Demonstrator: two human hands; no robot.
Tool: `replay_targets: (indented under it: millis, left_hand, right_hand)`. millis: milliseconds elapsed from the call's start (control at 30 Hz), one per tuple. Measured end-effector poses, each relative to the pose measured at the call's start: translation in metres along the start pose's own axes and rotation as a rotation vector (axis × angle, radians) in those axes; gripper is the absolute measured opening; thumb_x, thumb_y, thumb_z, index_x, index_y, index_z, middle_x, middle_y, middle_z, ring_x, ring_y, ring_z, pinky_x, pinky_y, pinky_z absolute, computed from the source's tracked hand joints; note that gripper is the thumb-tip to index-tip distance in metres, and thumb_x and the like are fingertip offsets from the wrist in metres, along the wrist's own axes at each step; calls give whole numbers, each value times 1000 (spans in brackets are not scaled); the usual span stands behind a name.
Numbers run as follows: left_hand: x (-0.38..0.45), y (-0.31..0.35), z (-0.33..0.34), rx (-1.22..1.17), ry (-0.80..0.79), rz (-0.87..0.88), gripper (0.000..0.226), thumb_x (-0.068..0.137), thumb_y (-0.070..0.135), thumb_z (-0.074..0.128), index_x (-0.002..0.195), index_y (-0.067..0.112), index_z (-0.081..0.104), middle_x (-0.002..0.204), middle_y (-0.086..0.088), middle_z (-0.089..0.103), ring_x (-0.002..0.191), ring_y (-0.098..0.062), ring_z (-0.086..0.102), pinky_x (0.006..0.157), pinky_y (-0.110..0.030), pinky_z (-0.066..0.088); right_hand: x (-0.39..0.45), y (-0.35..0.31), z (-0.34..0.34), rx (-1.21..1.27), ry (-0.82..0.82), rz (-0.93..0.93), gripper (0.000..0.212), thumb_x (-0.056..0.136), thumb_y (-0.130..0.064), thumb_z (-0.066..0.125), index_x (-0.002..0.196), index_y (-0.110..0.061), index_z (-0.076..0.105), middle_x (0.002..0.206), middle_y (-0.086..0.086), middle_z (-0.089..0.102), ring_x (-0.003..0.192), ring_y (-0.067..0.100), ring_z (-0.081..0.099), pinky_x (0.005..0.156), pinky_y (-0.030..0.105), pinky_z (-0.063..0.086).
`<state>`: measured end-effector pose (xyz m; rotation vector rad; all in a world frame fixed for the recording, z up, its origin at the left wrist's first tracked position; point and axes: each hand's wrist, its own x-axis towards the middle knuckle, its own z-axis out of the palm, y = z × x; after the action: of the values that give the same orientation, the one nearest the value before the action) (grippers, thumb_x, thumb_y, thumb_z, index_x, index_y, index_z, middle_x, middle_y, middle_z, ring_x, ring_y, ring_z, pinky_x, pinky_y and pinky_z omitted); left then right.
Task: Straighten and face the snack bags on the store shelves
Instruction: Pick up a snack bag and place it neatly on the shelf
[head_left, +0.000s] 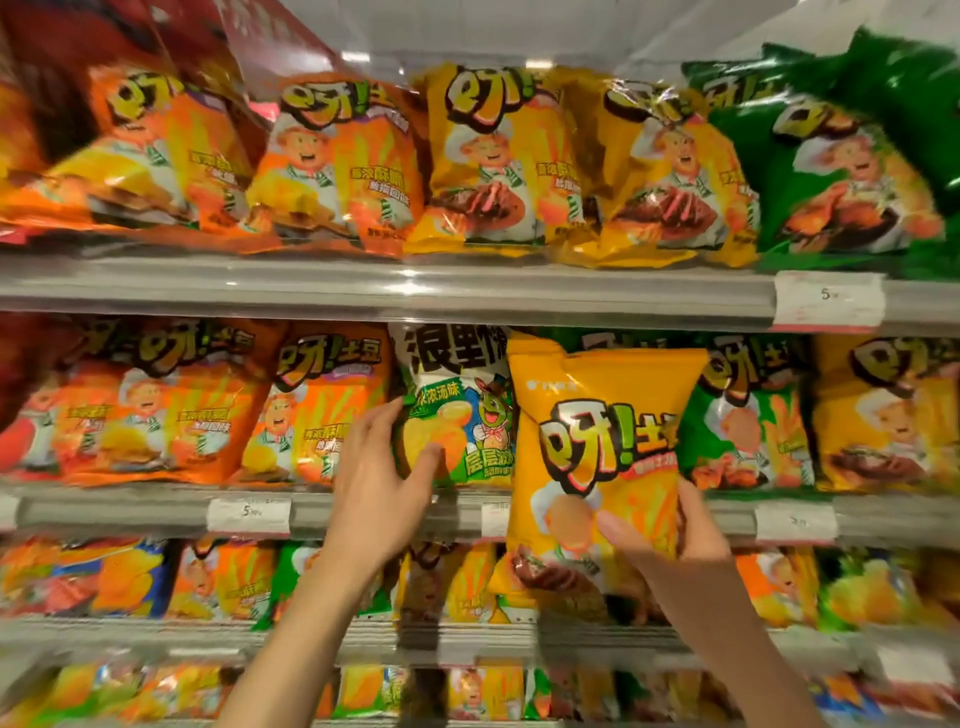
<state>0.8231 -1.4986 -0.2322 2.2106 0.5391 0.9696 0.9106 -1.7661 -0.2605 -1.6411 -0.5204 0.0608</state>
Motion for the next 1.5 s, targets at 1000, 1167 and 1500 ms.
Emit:
replay_targets:
  millis: [1000, 1167, 1500]
  left_hand:
    - [11, -41, -99, -253, -36, 22, 77, 76, 73, 72, 141, 37, 51, 119, 25, 68, 105, 7, 64, 87, -20, 50]
    - [9, -58, -130, -246, 4, 6, 56, 81, 59, 70, 131, 39, 53, 98, 49, 63, 92, 27, 58, 74, -7, 47]
    - [1, -73, -143, -283, -15, -31, 68, 80, 60, 72, 140, 38, 50, 123, 16, 68, 109, -2, 67, 94, -34, 54]
  right_hand:
    - [-4, -32, 43, -91, -13, 24, 33, 80, -67, 71, 112, -60, 62, 111, -33, 70, 99, -15, 65, 80, 16, 49]
    - [19, -49, 86, -144, -12, -31, 25, 90, -54, 71, 112, -49, 63, 104, -27, 72, 94, -16, 64, 72, 8, 47]
    - [81, -51, 144, -352, -48, -37, 55, 95, -51, 65, 135, -20, 44, 112, -8, 61, 106, 14, 63, 68, 15, 43]
